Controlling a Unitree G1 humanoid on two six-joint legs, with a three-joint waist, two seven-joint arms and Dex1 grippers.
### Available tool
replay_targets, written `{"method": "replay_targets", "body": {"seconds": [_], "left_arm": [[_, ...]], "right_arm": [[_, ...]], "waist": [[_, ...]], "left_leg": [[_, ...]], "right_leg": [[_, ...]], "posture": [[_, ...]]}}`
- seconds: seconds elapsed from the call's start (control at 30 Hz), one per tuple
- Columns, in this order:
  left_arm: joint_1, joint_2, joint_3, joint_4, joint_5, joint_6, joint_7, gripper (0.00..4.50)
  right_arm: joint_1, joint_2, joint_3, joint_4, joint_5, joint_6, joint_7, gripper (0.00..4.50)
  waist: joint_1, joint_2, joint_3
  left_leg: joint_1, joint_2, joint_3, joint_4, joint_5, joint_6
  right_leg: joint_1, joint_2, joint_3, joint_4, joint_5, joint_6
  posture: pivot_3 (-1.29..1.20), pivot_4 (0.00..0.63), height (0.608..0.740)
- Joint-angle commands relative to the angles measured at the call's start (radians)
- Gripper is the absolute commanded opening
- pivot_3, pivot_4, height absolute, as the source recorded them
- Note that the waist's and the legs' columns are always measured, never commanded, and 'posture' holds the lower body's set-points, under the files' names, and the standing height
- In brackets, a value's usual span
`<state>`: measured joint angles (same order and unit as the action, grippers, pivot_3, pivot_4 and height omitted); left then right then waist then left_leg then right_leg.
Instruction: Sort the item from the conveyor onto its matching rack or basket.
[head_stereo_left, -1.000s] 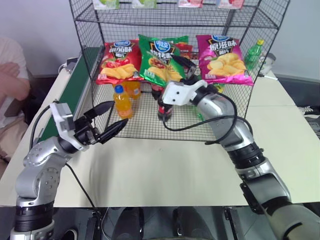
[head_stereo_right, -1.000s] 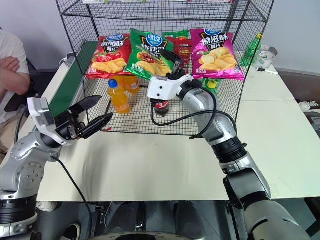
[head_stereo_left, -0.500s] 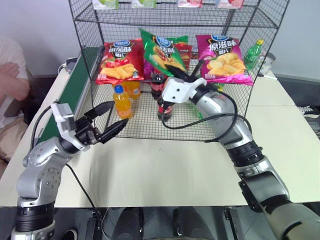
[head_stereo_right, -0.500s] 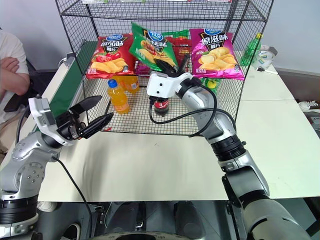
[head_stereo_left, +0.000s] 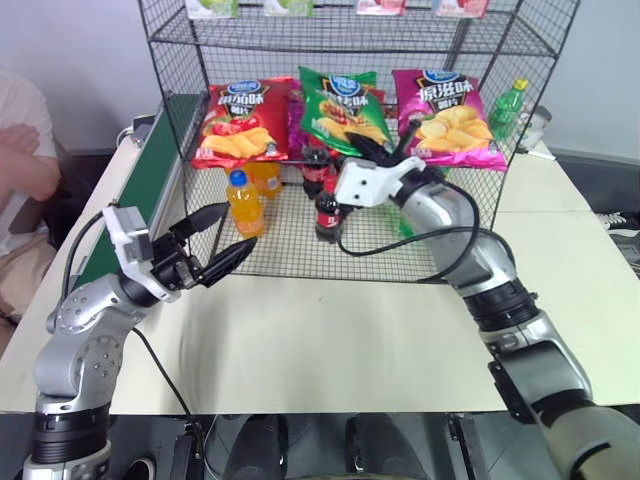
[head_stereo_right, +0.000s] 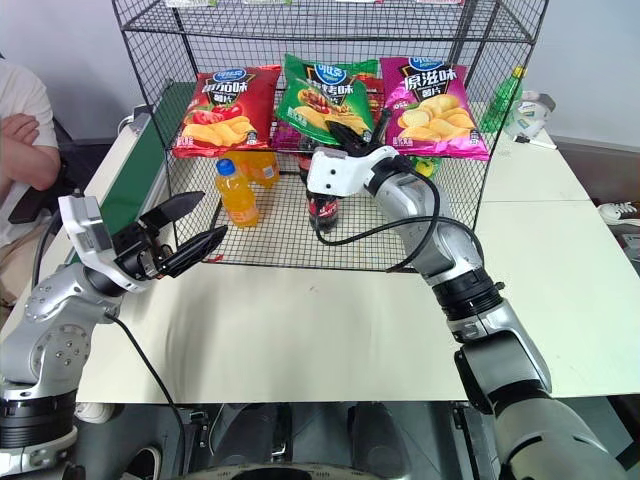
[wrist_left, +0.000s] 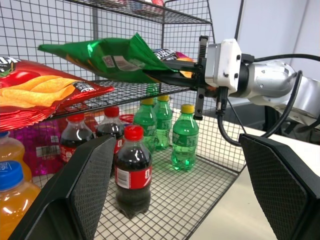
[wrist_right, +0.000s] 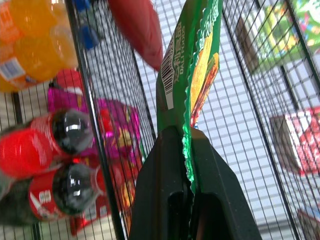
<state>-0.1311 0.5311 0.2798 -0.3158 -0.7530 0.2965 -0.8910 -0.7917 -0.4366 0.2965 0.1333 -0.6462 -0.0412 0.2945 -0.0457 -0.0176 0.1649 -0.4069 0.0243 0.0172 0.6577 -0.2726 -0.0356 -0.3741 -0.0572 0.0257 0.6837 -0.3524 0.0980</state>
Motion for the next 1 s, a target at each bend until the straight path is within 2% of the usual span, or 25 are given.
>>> {"method": "replay_targets", "body": {"seconds": [0.03, 0.37, 0.47, 0.63, 0.8, 1.0], "left_arm": [[-0.009, -0.003, 0.000, -0.024, -0.005, -0.016, 0.001, 4.22], [-0.001, -0.004, -0.001, -0.030, -0.007, -0.016, 0.009, 4.22], [0.004, -0.007, -0.001, -0.031, -0.010, -0.013, 0.013, 4.22], [0.007, -0.013, -0.005, -0.031, -0.011, -0.011, 0.016, 4.22], [0.010, -0.014, -0.007, -0.031, -0.007, -0.015, 0.017, 4.22], [0.019, 0.007, -0.005, -0.029, 0.004, -0.005, 0.018, 4.22]], "right_arm": [[-0.022, 0.008, 0.002, -0.027, -0.020, 0.014, -0.007, 0.06], [-0.026, 0.009, -0.004, -0.010, 0.014, -0.023, 0.001, 0.06], [-0.019, 0.004, -0.009, -0.026, 0.033, -0.036, 0.013, 0.98], [-0.003, -0.010, -0.028, -0.081, 0.087, -0.067, 0.045, 3.39], [0.084, -0.020, -0.079, -0.177, 0.230, -0.148, 0.080, 3.39], [0.242, 0.021, -0.190, -0.366, 0.632, -0.099, 0.215, 3.39]], "waist": [[0.000, 0.000, 0.000], [0.000, 0.000, 0.000], [0.000, 0.000, 0.000], [0.001, 0.000, 0.000], [0.001, 0.000, 0.000], [0.002, 0.000, 0.000]], "left_leg": [[0.000, 0.000, 0.000, 0.000, 0.000, 0.000], [0.000, 0.000, 0.000, 0.000, 0.000, 0.000], [0.000, 0.000, 0.000, 0.000, 0.000, 0.000], [0.000, 0.000, 0.000, 0.000, 0.000, 0.000], [0.000, 0.000, 0.000, 0.000, 0.000, 0.001], [0.000, 0.000, 0.000, 0.001, -0.001, 0.002]], "right_leg": [[0.000, 0.000, 0.000, 0.000, 0.000, 0.000], [0.000, 0.000, 0.000, 0.000, 0.000, 0.000], [0.000, 0.000, 0.000, 0.000, 0.000, 0.000], [0.000, 0.000, 0.000, 0.000, 0.000, 0.000], [0.000, 0.000, 0.000, 0.000, 0.000, 0.000], [0.001, 0.000, 0.000, 0.000, 0.000, 0.000]], "posture": [[0.00, 0.150, 0.739], [0.00, 0.150, 0.739], [0.00, 0.150, 0.739], [0.00, 0.150, 0.739], [0.00, 0.150, 0.739], [0.00, 0.150, 0.739]]}}
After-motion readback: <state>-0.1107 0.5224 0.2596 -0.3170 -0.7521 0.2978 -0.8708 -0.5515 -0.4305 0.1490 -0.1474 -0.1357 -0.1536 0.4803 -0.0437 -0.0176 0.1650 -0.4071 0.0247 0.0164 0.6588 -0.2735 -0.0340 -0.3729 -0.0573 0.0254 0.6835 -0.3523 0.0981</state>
